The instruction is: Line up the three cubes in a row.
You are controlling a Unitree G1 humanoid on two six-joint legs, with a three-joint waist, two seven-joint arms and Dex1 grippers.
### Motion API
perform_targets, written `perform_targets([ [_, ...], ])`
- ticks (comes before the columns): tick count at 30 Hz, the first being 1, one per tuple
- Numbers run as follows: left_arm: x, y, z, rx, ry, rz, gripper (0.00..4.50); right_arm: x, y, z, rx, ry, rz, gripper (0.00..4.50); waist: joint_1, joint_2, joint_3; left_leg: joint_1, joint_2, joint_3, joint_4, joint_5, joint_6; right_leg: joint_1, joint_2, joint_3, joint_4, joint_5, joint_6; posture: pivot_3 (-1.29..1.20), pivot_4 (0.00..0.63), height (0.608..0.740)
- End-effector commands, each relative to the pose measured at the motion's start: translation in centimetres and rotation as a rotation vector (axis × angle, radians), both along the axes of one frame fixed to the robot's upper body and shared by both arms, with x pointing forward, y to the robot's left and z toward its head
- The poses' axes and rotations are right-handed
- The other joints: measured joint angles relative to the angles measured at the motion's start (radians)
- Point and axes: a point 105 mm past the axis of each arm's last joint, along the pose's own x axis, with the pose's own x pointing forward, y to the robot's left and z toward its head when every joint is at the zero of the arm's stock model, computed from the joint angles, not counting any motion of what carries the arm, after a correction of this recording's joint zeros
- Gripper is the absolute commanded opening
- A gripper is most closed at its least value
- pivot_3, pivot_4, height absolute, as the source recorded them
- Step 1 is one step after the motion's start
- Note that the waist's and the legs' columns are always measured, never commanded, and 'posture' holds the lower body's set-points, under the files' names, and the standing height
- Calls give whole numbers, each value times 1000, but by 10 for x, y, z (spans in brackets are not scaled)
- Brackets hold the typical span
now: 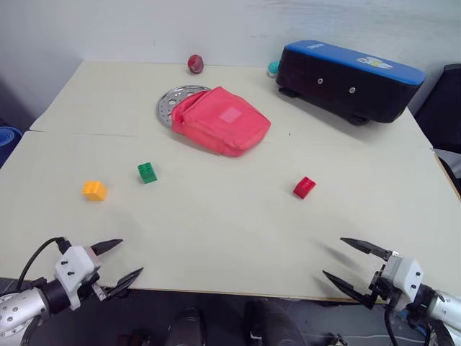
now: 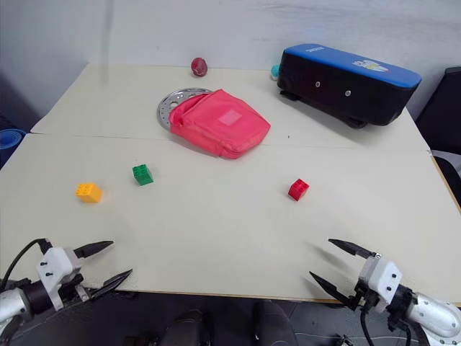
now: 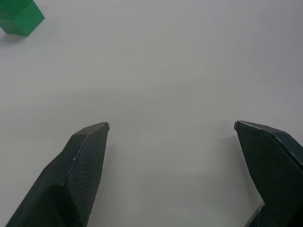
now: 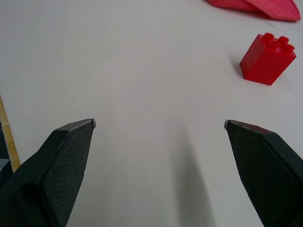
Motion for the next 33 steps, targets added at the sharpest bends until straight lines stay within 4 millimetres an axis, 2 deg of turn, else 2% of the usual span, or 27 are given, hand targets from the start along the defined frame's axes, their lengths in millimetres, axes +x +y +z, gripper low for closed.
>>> perform_targets([
  [1, 3, -2, 11, -5, -49, 0, 4449, 1, 3, 7, 41, -24, -8, 4500, 0, 0, 0, 0, 0, 0, 0, 0, 0, 0, 0, 0, 0, 0, 0, 0, 150, 740],
  [7, 5, -23, 35, -275, -49, -53, 4449, 12, 5, 18, 163, -58, -112, 4500, 0, 0, 0, 0, 0, 0, 0, 0, 0, 0, 0, 0, 0, 0, 0, 0, 150, 740],
  [10, 18, -43, 55, -398, -92, -65, 4449, 31, 4, 37, 311, -117, -260, 4500, 0, 0, 0, 0, 0, -1, 0, 1, -1, 0, 0, 0, 1, 0, 0, 0, 150, 740],
  [12, 24, -58, 65, -448, -111, -94, 4449, 45, 13, 48, 346, -155, -265, 4500, -2, 0, 0, 0, 0, -1, 1, 1, -2, 0, -1, 0, 2, 0, 0, 0, 150, 740],
  [15, 32, -85, 73, -483, -112, -183, 4449, 80, 23, 62, 338, -159, -263, 4500, -9, 0, 0, 2, 0, 0, 1, 2, -3, 1, 0, 1, 3, 1, 0, 0, 150, 740],
  [18, 45, -98, 74, -466, -148, -198, 4449, 112, 29, 62, 283, -81, -236, 4500, -6, 1, 0, 3, -1, 1, 1, 4, -6, 1, 1, 2, 4, 1, 0, 0, 150, 740],
  [23, 55, -113, 73, -448, -157, -253, 4449, 152, 34, 67, 222, -43, -192, 4500, -1, 1, 0, 0, 0, 1, 1, 6, -8, -1, 2, 1, 3, 0, 0, 0, 150, 740],
  [27, 59, -117, 75, -438, -165, -280, 4449, 167, 33, 58, 124, -13, -161, 4500, 0, 1, 0, -3, 0, 1, 4, 6, -7, -3, 2, 1, 3, 1, 0, 0, 150, 740],
  [31, 58, -118, 76, -432, -168, -285, 4449, 171, 30, 47, 116, 79, -137, 4500, -1, 1, 0, -3, 0, 1, 4, 6, -7, -3, 2, 1, 3, 1, 1, 0, 150, 740],
  [33, 56, -118, 75, -424, -163, -288, 4500, 173, 30, 47, 108, 71, -128, 4103, -1, 1, 0, -3, 0, 1, 4, 6, -7, -3, 2, 1, 3, 1, 1, 0, 150, 740],
])
